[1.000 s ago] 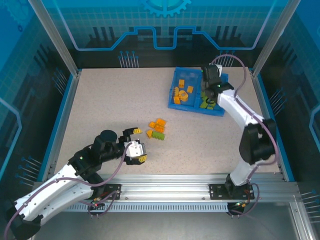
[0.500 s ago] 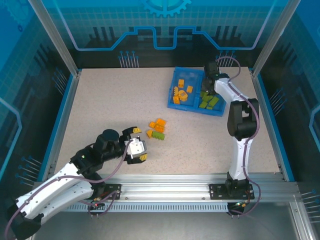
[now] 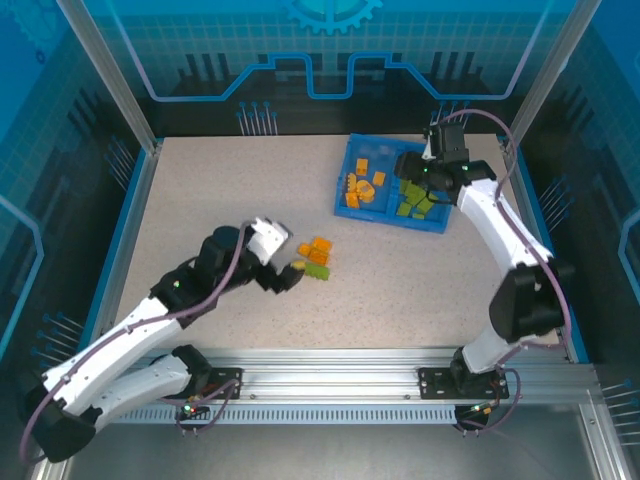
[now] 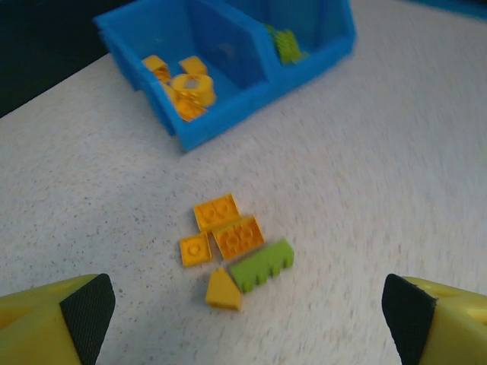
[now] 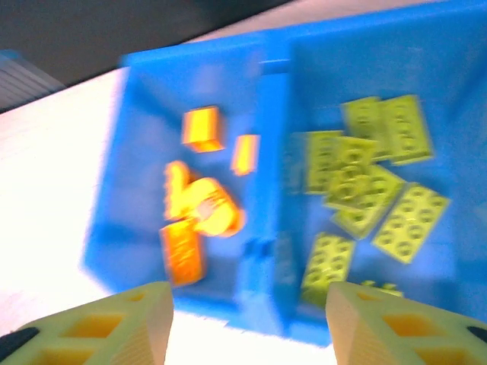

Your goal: Sort the legos into containers by color

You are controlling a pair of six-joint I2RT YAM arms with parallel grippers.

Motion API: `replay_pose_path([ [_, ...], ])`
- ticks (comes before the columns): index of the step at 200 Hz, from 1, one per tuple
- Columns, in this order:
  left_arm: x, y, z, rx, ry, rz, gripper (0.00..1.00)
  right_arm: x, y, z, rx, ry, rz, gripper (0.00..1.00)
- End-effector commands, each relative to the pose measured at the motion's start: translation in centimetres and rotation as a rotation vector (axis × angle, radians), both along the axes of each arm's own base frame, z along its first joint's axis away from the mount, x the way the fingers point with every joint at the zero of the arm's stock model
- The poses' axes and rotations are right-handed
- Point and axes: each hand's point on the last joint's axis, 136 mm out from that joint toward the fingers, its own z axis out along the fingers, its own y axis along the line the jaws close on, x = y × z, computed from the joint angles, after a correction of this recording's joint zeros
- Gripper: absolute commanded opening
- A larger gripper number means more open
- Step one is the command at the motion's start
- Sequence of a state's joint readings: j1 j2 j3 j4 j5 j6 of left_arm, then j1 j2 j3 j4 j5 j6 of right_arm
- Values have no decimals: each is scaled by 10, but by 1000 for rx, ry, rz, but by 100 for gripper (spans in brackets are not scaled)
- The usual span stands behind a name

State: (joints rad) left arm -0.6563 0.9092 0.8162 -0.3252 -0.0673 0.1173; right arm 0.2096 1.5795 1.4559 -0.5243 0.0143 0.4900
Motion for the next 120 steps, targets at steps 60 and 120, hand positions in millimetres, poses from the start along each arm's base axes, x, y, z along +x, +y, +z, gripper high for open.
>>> replay_pose_path([
  [60,46,21,-110,-277,661,915,91,-120,104,-25,62,168,569,74],
  [120,51,17,-161,-243,789,1097,86,-111,102,-27,36,178,545,74],
])
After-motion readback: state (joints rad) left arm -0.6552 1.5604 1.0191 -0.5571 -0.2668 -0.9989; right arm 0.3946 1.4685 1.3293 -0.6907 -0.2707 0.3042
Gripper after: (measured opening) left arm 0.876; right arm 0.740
